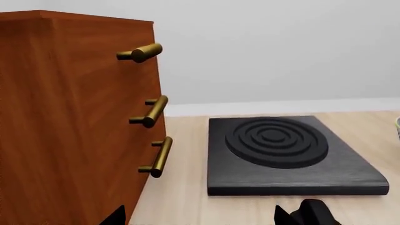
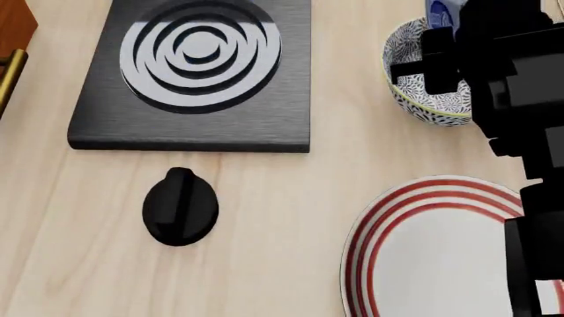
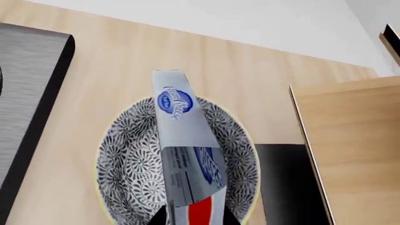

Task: Pick up the cream cheese and put it in the bowl.

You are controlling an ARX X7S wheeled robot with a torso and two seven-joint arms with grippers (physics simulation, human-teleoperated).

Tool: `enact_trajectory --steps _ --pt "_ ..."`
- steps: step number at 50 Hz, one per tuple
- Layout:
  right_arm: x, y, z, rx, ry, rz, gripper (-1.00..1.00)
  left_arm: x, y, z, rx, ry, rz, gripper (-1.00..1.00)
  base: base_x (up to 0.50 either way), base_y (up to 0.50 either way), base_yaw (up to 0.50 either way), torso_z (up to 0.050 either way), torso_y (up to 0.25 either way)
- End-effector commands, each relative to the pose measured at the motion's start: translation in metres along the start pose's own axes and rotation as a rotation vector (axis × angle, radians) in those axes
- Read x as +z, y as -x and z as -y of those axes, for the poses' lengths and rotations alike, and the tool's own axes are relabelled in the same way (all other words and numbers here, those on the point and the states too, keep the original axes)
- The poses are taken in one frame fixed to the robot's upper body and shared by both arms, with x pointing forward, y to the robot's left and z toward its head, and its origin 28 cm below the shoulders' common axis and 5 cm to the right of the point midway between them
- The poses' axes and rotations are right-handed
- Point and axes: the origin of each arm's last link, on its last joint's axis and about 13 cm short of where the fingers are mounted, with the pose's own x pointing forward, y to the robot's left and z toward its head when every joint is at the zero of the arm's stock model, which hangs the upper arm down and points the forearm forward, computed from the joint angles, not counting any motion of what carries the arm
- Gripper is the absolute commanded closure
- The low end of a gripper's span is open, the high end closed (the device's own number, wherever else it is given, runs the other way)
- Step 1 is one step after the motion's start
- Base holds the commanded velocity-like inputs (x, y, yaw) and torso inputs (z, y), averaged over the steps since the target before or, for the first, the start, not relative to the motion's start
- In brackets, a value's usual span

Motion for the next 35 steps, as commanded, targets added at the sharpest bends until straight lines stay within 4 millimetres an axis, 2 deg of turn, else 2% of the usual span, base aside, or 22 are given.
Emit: enact_trajectory --steps 1,35 --pt "-0.0013 -0.0007 -0.0008 0.005 0.022 -0.054 1.0 -0.0043 -0.0025 0.0009 0.0 -0.006 -0.016 -1.0 0.0 0.0 0.0 0.0 0.01" --pt "-0.0044 0.0007 -0.0015 -0.012 0.07 -0.127 1.0 -0.0025 -0.0031 0.0004 0.002 -0.01 -0.012 -1.0 0.0 0.0 0.0 0.0 0.0"
